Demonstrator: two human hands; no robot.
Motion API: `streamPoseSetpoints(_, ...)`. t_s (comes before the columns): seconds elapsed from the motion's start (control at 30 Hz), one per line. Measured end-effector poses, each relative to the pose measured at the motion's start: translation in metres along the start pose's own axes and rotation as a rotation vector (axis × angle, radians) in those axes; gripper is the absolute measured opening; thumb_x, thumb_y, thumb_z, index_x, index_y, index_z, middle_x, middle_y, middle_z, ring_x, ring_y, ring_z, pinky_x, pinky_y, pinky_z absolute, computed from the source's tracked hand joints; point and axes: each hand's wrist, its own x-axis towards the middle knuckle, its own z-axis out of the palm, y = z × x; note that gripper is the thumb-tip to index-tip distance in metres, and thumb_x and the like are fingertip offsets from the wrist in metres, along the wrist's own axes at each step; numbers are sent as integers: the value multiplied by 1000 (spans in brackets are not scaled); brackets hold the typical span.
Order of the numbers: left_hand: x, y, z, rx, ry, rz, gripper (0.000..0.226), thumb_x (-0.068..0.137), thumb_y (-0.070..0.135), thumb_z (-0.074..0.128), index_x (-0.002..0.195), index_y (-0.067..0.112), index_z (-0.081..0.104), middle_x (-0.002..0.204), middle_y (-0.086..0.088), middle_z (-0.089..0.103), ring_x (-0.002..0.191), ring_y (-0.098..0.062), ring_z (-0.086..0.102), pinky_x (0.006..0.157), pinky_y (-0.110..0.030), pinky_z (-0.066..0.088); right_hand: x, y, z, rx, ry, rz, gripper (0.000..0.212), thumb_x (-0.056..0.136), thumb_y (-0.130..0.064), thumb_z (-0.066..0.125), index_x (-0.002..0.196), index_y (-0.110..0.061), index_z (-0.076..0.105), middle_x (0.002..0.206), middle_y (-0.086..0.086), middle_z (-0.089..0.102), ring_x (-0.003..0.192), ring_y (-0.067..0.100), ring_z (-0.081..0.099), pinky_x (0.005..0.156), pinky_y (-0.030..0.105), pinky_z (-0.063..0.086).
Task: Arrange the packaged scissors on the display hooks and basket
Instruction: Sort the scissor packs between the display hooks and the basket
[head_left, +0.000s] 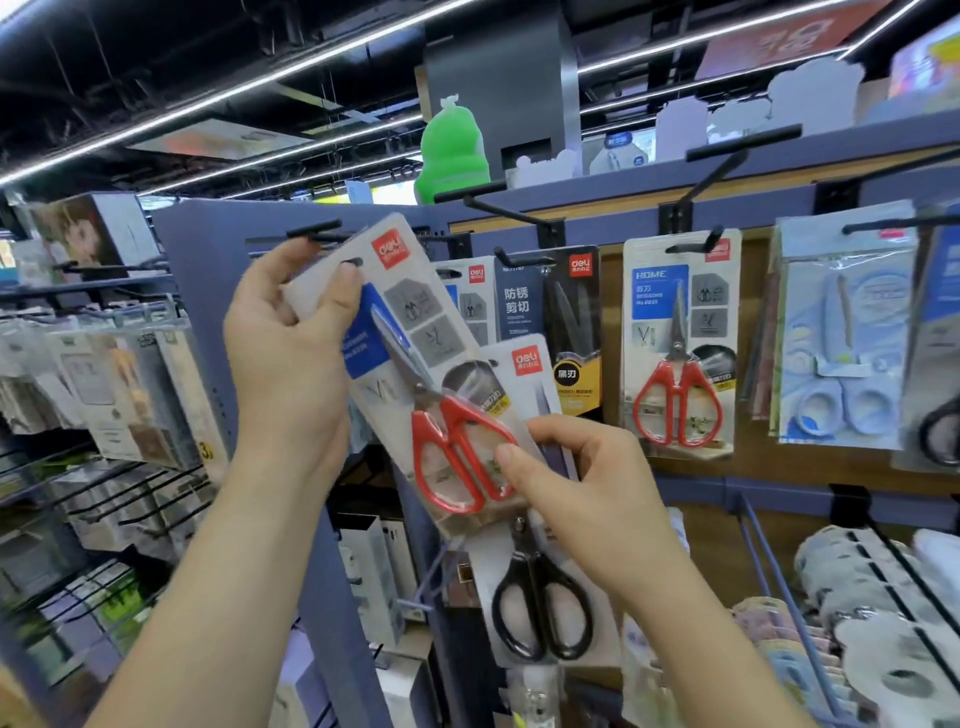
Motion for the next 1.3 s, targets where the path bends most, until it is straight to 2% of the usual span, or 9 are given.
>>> streamPoseSetpoints(0.2, -53, -26, 43, -343, -280, -361, 36, 100, 39, 41, 107, 13, 65, 98, -2, 75, 88, -15, 70, 75, -32, 58, -28, -7, -63, -2, 55, 110, 22, 85, -17, 73, 63, -20, 73, 58, -1, 67, 58, 8, 61, 57, 25, 52)
streamPoseSetpoints(0.33, -68, -82, 93, 223, -589, -273, 15, 98, 24, 57, 110, 25, 66, 109, 10, 71, 105, -8, 65, 93, -33, 52, -47, 5, -114, -26, 348, 186, 11, 84, -8, 73, 77, -16, 77, 62, 6, 68, 62, 23, 61, 65, 58, 59)
streamPoseSetpoints(0.43, -79, -116, 123, 437, -804, -133, 77, 78, 25, 81, 138, 39, 36, 137, 21, 47, 124, 9, 45, 105, -19, 39, -57, 10, -142, 27, 460, 255, 9, 77, -17, 74, 80, -9, 75, 62, 12, 64, 61, 26, 57, 65, 61, 57)
streamPoseSetpoints(0.57, -91, -136, 148, 983, -846, 144, 131, 70, 29, 86, 146, 50, -19, 163, 1, -2, 145, -28, 23, 106, -47, 44, -67, 10, -166, 58, 596, 250, 13, 83, -18, 71, 80, -5, 74, 62, 3, 71, 53, 13, 61, 52, 24, 52)
streamPoseSetpoints(0.73, -93, -147, 150, 963, -774, 273, 122, 79, 14, 76, 143, 56, -19, 148, -9, 28, 106, -37, 60, 74, -45, 56, -77, 16, -172, 167, 550, 250, 38, 63, -33, 78, 91, -7, 76, 73, 7, 74, 59, 14, 67, 51, 27, 56)
streamPoseSetpoints(0.87, -90, -142, 138, 798, -809, 122, 120, 74, 3, 77, 145, 58, -3, 147, -1, 28, 128, -26, 46, 98, -33, 46, -79, 22, -168, 217, 499, 193, 72, 38, -62, 91, 89, -12, 75, 80, 14, 68, 72, 24, 60, 69, 35, 54)
streamPoseSetpoints(0.97, -83, -119, 125, 624, -786, 122, 102, 74, -4, 73, 144, 52, 24, 146, 7, 34, 136, -13, 38, 107, -29, 40, -74, 20, -158, 275, 463, 144, 69, 34, -62, 93, 81, -14, 75, 75, 9, 70, 66, 17, 65, 58, 29, 57)
streamPoseSetpoints(1.17, -75, -14, 118, -304, -486, -81, 17, 98, 19, 52, 100, 22, 69, 92, 5, 74, 82, -10, 67, 66, -25, 53, -60, -1, -131, 194, 348, 39, 17, 68, -38, 76, 58, -26, 70, 61, -2, 66, 61, 14, 63, 57, 28, 54)
streamPoseSetpoints(1.3, -63, 11, 129, -198, -484, -14, 7, 87, 26, 68, 91, 21, 70, 83, 5, 75, 80, -13, 72, 65, -28, 56, -55, -7, -120, 141, 360, 10, 15, 75, -23, 71, 60, -17, 69, 59, 1, 63, 58, 13, 60, 56, 26, 53)
